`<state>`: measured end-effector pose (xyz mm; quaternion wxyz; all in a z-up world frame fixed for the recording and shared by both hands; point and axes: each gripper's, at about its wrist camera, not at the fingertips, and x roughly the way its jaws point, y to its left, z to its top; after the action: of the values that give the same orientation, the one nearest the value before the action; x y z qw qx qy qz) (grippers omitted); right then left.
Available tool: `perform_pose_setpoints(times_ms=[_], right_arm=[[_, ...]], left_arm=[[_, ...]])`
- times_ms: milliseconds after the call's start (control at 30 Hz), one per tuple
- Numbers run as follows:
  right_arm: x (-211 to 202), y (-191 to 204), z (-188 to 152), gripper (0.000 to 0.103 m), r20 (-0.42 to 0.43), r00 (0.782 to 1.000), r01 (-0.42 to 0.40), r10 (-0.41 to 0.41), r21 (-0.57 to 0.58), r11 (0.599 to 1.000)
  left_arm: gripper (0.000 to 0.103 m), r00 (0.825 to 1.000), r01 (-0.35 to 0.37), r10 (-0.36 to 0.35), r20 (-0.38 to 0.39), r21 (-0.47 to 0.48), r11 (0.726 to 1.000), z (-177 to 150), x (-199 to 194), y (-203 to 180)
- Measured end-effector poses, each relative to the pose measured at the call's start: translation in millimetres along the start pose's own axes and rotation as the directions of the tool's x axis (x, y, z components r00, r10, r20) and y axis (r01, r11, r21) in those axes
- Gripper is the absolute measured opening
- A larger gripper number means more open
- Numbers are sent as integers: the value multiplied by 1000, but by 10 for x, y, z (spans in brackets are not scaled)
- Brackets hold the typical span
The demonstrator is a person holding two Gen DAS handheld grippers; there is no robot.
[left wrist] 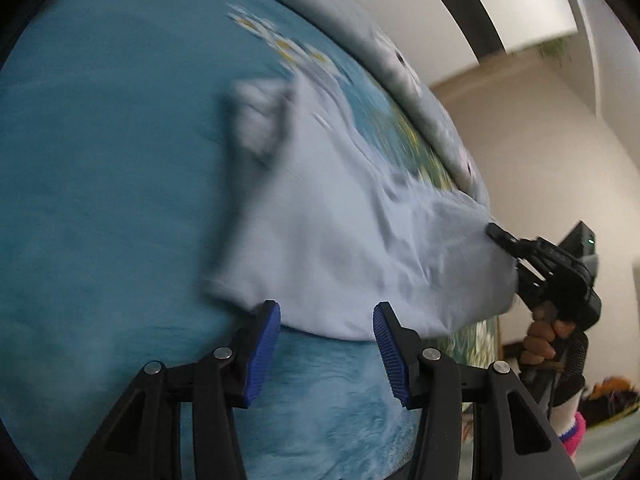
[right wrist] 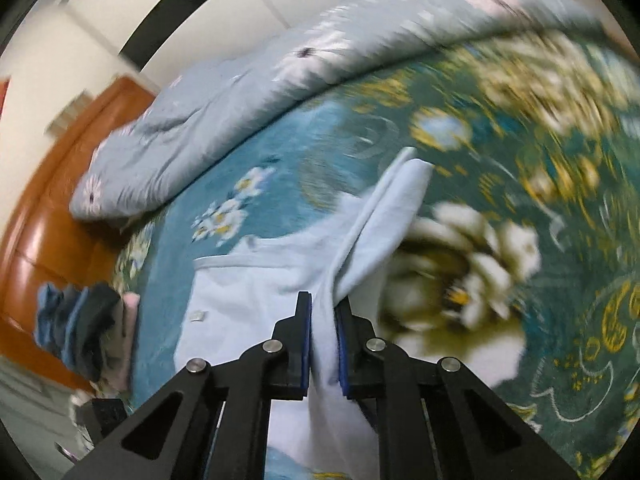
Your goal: Fold clothes
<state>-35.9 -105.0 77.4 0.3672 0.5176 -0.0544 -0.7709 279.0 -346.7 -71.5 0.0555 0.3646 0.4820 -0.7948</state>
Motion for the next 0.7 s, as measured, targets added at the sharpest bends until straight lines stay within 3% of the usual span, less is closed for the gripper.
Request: perform_pose_setpoints(times_ms=[167, 333, 533, 700], right_arm=[[157, 882, 12, 11, -15, 1000, 11, -14, -171, 985], [697, 1580, -160, 11, -97, 995, 6, -36, -287, 958], [1382, 1823, -703, 12, -216, 966, 61, -140, -336, 940], [1300, 1878, -778, 15, -188, 972, 60, -140, -377, 924]], left_arm=[[56, 998, 2, 2, 60, -61, 998, 85, -337, 294], [58, 997, -23, 31, 76, -103, 994, 56, -566, 528], [59, 994, -56, 69, 88, -145, 988, 28, -776, 803], [60, 995, -46, 59, 78, -165, 985, 43, -681, 813]])
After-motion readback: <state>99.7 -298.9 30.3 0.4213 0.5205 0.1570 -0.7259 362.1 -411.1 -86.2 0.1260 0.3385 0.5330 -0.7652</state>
